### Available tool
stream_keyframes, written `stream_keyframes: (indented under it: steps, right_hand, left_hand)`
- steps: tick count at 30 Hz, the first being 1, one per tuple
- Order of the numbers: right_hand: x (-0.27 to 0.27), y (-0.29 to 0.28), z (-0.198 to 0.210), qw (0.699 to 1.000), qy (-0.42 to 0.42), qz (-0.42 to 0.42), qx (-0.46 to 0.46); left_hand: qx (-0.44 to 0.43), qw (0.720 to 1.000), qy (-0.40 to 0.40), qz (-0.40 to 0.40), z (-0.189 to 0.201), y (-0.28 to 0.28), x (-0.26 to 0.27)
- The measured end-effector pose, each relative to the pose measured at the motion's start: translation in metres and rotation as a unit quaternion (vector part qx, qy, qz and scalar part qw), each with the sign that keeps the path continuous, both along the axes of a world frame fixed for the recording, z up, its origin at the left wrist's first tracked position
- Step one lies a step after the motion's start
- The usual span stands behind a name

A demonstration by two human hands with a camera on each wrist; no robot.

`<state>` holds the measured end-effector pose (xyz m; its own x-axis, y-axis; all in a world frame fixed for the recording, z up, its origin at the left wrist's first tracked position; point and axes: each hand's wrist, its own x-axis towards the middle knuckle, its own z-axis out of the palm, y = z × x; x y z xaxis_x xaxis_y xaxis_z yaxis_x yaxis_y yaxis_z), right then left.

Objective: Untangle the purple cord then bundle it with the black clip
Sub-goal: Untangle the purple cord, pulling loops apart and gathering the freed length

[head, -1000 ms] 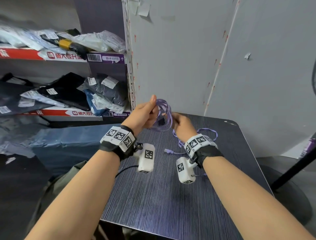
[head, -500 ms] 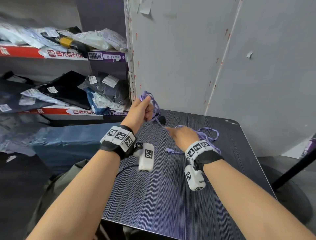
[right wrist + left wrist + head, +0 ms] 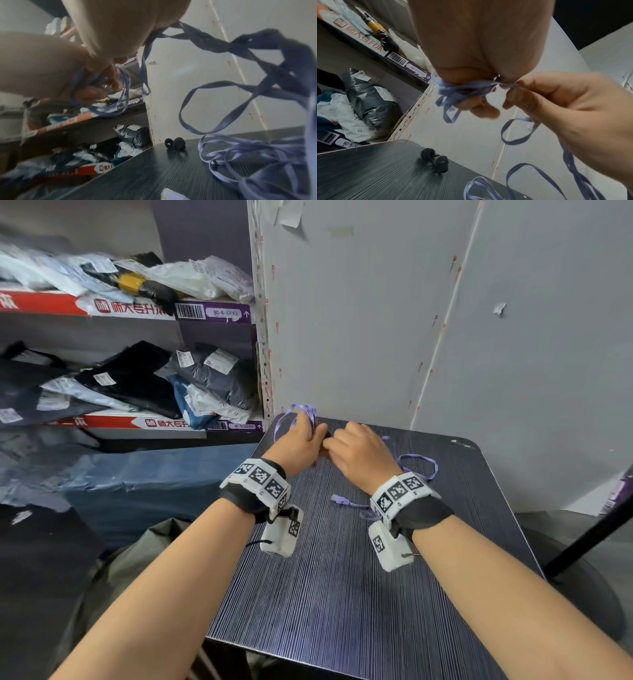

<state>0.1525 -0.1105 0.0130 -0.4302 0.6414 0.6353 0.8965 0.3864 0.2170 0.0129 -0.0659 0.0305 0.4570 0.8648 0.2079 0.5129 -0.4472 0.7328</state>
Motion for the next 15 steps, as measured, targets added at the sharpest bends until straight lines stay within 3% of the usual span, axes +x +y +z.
stream_keyframes:
  steps: [4,8,11,15]
  right_hand:
    - [0.009,-0.002,-0.002,0.979,0.154,-0.017,-0.133]
    - [0.024,-0.005,-0.01,0.932,0.26,-0.075,-0.241]
    - [0.035,-0.007,-0.016,0.903,0.321,-0.099,-0.268]
    - [0.037,-0.014,-0.018,0.881,0.37,-0.085,-0.282]
  left_hand:
    - [0.007,0.997,0.071,0.017,0.003,-0.005,0.003]
    - [0.013,0.996,0.081,-0.045,0.005,-0.011,-0.004]
    - [-0.042,0.993,0.072,-0.088,-0.003,-0.006,-0.012]
    - [-0.057,0.994,0.069,-0.064,-0.011,-0.004,-0.016]
